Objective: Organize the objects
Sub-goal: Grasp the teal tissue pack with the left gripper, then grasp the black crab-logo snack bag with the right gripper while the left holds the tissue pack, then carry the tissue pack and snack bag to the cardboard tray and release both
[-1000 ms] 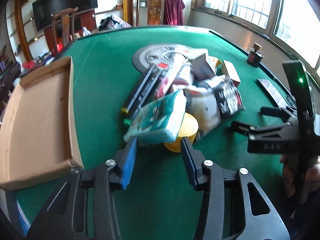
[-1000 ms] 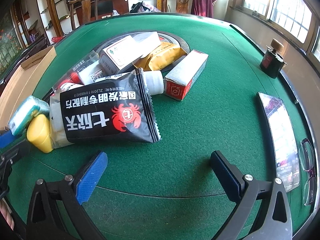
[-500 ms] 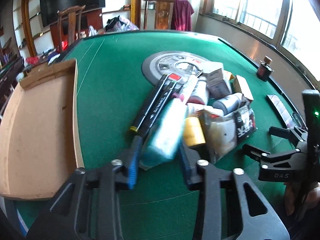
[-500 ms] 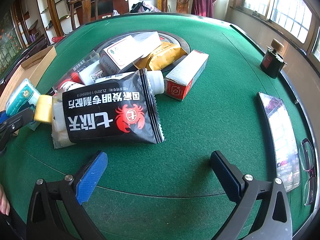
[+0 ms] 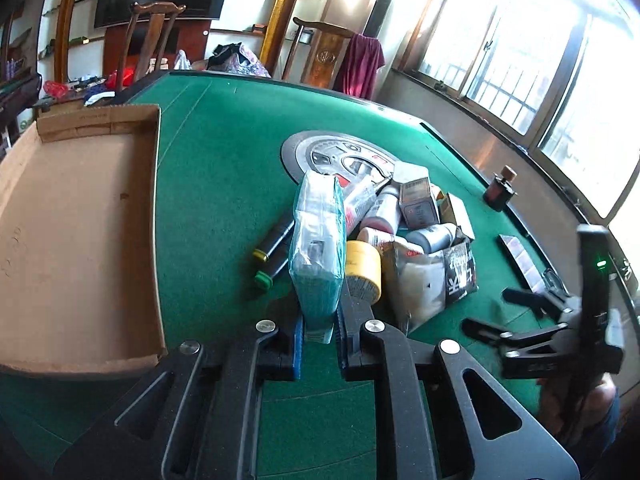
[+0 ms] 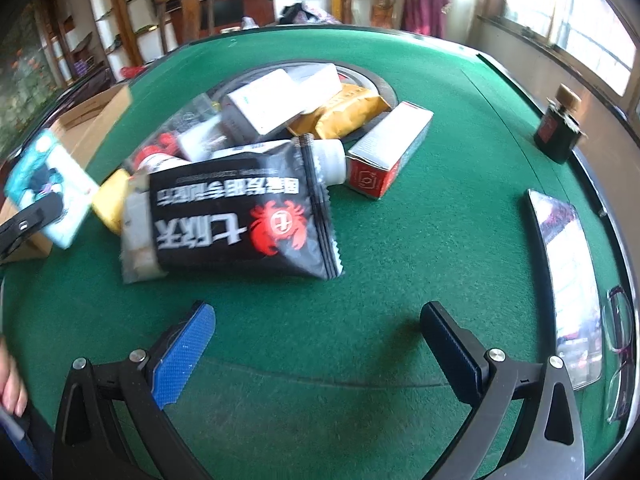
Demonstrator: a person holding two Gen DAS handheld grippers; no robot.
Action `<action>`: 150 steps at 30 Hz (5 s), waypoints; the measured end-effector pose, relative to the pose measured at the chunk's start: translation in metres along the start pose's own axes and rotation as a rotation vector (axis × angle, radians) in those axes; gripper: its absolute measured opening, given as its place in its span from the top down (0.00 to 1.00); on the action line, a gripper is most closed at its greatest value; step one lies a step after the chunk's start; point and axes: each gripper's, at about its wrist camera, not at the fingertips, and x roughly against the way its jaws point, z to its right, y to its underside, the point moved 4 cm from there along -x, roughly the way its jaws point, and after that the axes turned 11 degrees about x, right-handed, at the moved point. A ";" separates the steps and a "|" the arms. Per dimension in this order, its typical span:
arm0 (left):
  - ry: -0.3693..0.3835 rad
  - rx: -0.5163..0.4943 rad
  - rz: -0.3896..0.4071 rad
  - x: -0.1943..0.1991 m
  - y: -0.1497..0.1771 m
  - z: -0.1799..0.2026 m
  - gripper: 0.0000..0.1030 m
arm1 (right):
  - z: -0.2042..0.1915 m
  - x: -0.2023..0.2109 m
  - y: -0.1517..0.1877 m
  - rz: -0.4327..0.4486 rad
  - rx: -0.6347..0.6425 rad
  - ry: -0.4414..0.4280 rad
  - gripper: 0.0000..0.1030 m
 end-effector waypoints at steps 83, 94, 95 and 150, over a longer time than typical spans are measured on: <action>0.100 -0.003 0.058 0.016 -0.006 -0.001 0.89 | -0.041 -0.003 -0.084 0.378 0.148 -0.201 0.60; 0.098 0.015 0.079 0.015 -0.012 -0.007 0.89 | -0.040 -0.016 -0.080 0.325 0.124 -0.241 0.60; 0.098 0.013 0.077 0.015 -0.012 -0.006 0.89 | -0.039 -0.015 -0.079 0.327 0.123 -0.245 0.60; -0.023 0.341 -0.086 0.010 -0.169 -0.188 0.88 | -0.215 -0.081 -0.267 0.082 0.245 -0.385 0.60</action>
